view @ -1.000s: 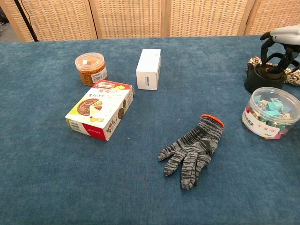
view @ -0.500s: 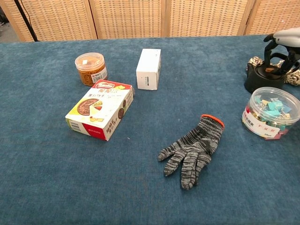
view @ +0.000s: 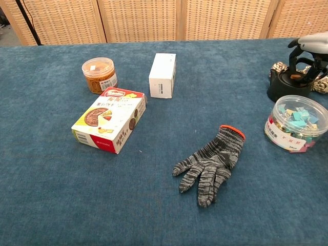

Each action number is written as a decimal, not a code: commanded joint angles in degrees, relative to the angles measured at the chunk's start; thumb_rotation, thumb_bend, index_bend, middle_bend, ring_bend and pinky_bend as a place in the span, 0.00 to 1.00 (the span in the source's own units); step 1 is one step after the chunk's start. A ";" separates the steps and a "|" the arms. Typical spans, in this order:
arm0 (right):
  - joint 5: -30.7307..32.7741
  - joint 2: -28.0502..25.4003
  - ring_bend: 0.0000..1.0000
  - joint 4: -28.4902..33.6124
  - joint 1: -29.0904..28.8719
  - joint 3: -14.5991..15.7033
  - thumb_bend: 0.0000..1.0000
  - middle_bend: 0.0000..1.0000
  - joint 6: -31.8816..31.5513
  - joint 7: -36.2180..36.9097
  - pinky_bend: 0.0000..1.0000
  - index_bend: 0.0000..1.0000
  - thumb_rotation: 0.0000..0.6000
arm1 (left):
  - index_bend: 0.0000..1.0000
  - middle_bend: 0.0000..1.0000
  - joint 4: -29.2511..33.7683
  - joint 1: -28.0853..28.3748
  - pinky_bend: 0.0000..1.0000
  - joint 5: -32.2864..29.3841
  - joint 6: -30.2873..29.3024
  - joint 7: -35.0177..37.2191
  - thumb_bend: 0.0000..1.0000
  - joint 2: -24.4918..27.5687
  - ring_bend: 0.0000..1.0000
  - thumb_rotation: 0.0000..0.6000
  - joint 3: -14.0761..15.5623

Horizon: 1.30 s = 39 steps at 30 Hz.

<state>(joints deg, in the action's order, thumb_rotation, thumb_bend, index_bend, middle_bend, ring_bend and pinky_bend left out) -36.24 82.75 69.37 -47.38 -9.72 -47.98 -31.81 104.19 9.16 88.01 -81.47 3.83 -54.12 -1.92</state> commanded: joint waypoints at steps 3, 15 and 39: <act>0.16 0.17 0.00 -0.39 -0.09 -0.03 0.40 0.00 0.24 -0.04 0.00 0.50 1.00 | 0.00 0.00 0.05 -0.03 0.00 0.08 -0.05 -0.09 0.04 -0.03 0.00 1.00 0.04; -0.22 0.75 0.00 -1.21 0.03 -0.02 0.44 0.00 0.12 0.12 0.00 0.62 1.00 | 0.00 0.00 0.04 -0.03 0.00 0.09 0.01 0.04 0.04 0.01 0.00 1.00 0.07; -4.83 -6.28 0.00 10.83 1.82 -1.38 0.45 0.00 -8.13 -1.21 0.00 0.64 1.00 | 0.00 0.00 -0.01 -0.25 0.00 1.31 -0.37 0.67 0.04 0.23 0.00 1.00 0.57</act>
<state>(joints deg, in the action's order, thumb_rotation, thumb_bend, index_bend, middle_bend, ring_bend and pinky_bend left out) -40.24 77.96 78.27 -46.18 -11.14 -54.73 -32.59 104.18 8.92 89.29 -81.82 4.47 -53.90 -1.38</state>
